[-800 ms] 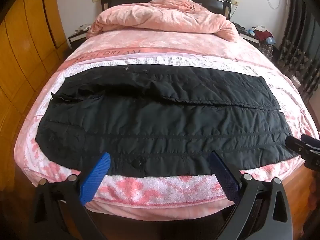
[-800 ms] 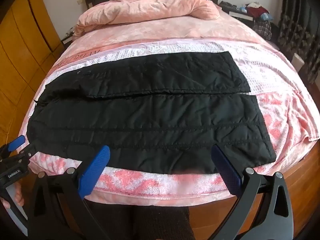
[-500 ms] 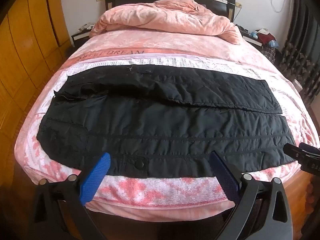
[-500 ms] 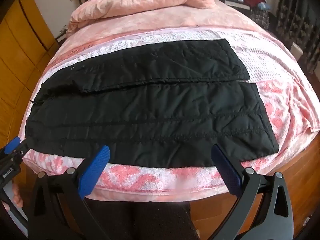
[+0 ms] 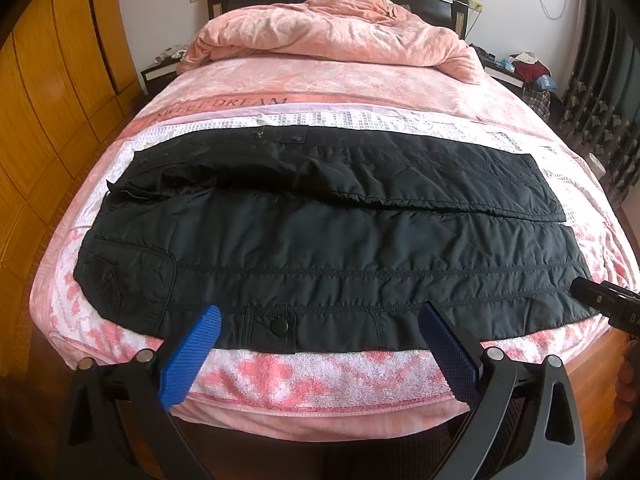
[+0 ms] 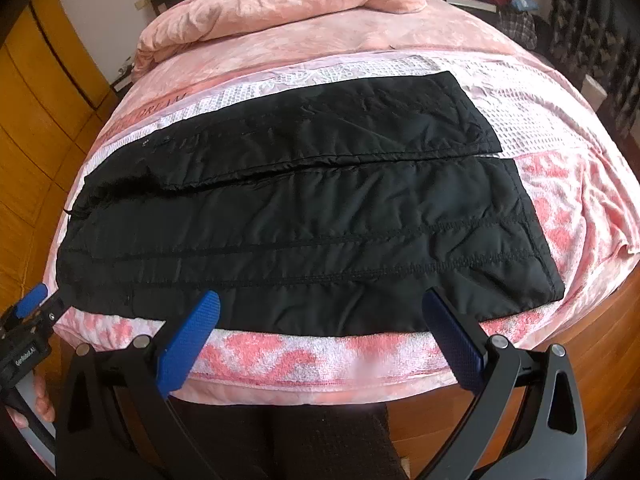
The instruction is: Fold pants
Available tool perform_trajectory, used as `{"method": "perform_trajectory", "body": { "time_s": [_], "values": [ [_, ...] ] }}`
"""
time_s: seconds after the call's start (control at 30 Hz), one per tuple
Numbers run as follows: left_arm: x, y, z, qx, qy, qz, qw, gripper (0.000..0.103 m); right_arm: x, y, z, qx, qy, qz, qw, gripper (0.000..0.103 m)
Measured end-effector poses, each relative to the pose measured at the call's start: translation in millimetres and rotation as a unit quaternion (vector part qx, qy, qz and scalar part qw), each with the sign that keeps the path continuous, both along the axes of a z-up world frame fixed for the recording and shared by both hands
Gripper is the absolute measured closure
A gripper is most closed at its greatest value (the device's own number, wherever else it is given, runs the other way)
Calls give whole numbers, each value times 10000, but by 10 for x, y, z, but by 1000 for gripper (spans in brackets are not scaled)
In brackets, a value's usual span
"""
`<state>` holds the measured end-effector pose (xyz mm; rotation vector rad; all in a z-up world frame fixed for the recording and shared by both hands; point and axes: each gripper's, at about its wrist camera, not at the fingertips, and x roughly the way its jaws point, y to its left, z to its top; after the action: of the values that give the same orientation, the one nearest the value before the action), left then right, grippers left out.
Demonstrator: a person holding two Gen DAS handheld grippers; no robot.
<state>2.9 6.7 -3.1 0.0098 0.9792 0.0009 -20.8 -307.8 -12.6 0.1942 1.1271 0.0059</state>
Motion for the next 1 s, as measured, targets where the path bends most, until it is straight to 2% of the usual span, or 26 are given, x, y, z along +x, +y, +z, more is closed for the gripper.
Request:
{"method": "perform_trajectory", "body": {
  "time_s": [1.0],
  "values": [
    [22,-22,-25,93,26,35,9999,4,27,-9,-57,96,38,31,9999,2]
  ]
}}
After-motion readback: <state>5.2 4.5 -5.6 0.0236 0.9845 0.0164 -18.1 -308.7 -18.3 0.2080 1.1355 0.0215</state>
